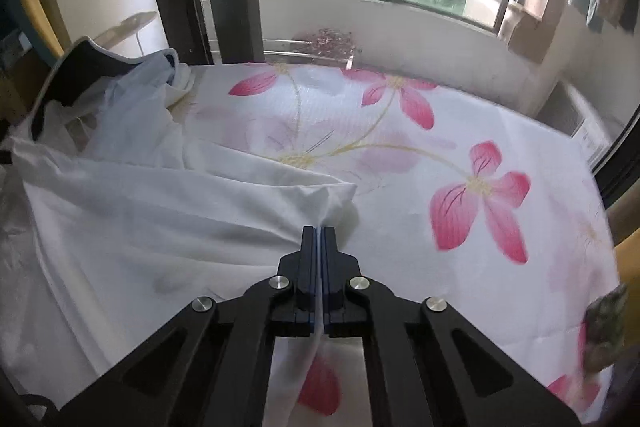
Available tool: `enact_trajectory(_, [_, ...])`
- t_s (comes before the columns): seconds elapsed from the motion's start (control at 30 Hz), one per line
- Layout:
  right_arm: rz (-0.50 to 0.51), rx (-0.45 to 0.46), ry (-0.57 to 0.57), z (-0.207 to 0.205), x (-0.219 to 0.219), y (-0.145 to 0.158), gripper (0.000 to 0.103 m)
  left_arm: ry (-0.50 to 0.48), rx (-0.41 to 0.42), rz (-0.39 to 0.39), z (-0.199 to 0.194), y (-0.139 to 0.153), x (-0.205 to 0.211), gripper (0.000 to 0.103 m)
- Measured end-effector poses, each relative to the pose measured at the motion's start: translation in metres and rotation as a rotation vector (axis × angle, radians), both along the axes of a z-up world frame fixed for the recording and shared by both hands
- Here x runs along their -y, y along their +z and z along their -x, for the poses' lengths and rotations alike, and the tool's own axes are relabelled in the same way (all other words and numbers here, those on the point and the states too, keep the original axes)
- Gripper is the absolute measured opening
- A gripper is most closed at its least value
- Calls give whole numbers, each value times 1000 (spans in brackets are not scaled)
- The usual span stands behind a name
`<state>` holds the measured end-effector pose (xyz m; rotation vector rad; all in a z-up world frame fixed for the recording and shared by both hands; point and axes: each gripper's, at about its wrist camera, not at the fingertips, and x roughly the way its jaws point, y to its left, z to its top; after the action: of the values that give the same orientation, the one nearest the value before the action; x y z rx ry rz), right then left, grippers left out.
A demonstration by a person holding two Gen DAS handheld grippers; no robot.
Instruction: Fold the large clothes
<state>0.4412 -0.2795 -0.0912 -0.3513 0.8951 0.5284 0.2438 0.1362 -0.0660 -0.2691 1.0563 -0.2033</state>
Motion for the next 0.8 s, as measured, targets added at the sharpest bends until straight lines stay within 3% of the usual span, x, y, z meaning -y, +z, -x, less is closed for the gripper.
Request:
enact_trajectory(0.2, [62,52,10,1,-5,0,1,-37,-106,-63,-12,-24,1,3])
enact_trajectory(0.33, [116,83,-2,6,-11,-1,2,-31,-77,-75,-22,-28,-1,11])
enact_trajectory(0.43, [144,95,-7,17,-6,4,5,5,-38,-145,-27,-26,2,26])
enact_trajectory(0.53, [139,95,10,38,-3,12,26,9,-30,-175,-26,-21,6,31])
enact_trajectory(0.57, [142,89,14,46,-3,13,43,6,-27,-168,-25,-19,6,32])
enact_trajectory(0.6, [145,84,14,52,-2,14,53,8,-22,-166,-21,-17,5,32])
enact_trajectory(0.67, [155,67,28,67,-3,11,54,12,-9,-171,-15,-10,2,34])
enact_trajectory(0.8, [198,66,20,91,-2,4,55,49,21,-146,6,0,-11,46])
